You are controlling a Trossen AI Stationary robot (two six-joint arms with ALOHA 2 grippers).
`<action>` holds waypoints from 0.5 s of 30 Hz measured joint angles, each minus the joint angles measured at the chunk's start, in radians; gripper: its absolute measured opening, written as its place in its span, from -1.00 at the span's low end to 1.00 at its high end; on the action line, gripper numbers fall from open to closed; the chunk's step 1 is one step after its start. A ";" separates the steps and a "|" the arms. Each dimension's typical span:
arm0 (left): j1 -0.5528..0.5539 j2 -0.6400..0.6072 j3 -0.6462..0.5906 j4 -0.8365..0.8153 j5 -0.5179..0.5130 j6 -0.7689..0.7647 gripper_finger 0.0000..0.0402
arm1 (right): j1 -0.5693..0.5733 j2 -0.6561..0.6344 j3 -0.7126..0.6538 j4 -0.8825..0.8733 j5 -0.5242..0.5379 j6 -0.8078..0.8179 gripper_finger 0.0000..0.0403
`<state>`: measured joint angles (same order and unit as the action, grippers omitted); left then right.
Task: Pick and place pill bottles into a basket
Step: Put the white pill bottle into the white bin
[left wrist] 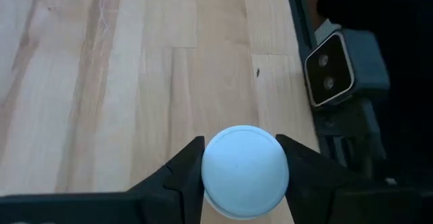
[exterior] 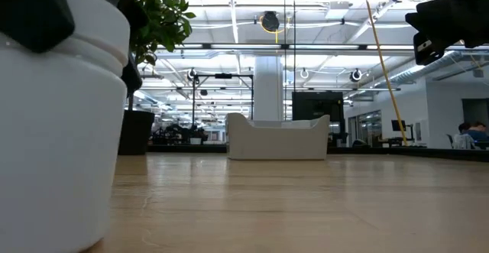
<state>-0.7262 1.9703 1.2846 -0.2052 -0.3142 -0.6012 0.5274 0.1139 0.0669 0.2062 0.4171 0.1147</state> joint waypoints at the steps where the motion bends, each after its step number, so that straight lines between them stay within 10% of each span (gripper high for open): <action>1: 0.004 -0.003 0.000 -0.004 0.000 0.013 -0.20 | 0.000 0.000 0.000 0.000 0.000 0.000 -0.60; 15: 0.124 -0.150 -0.001 -0.005 -0.054 0.322 -0.19 | 0.000 0.000 0.000 0.000 0.000 0.000 -0.59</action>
<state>-0.6026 1.8199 1.2839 -0.2099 -0.3679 -0.2788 0.5274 0.1143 0.0669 0.2058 0.4171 0.1149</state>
